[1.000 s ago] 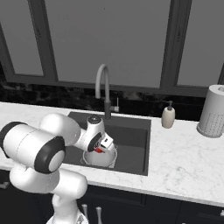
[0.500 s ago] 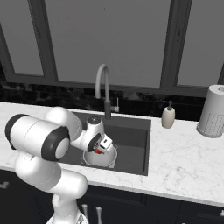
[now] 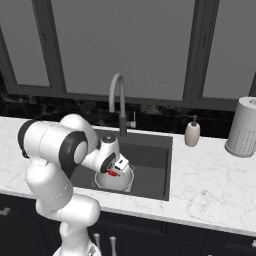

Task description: Put the colander in the sink, put the apple in the colander, and turn on the sink faucet and pour water over the colander.

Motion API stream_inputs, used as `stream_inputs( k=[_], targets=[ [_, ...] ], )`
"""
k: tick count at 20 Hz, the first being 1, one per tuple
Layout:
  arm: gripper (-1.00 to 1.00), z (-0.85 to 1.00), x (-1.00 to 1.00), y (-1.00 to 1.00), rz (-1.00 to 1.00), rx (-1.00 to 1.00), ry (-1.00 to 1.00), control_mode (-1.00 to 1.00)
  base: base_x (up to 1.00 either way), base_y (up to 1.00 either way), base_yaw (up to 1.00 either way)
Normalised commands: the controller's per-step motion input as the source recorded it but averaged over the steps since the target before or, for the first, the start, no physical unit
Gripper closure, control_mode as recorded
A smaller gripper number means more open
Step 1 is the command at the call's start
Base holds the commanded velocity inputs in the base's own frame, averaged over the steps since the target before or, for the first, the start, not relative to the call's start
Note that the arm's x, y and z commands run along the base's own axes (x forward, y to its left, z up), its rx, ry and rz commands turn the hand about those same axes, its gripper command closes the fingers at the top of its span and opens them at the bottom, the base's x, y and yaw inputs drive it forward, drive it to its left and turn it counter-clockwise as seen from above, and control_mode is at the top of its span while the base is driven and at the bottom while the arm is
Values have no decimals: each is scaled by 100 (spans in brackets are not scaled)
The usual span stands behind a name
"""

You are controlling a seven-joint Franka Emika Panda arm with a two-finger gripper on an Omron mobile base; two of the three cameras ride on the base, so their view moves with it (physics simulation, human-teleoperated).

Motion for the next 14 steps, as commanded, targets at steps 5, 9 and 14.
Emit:
stream_inputs(
  k=[5, 9, 14],
  targets=[
    [100, -24, 17, 0, 0, 0, 0, -100, 0, 0, 0],
    [100, -22, 12, 0, 0, 0, 0, -100, 0, 0, 0],
    [100, -21, 14, 0, 0, 0, 0, -100, 0, 0, 0]
  ],
)
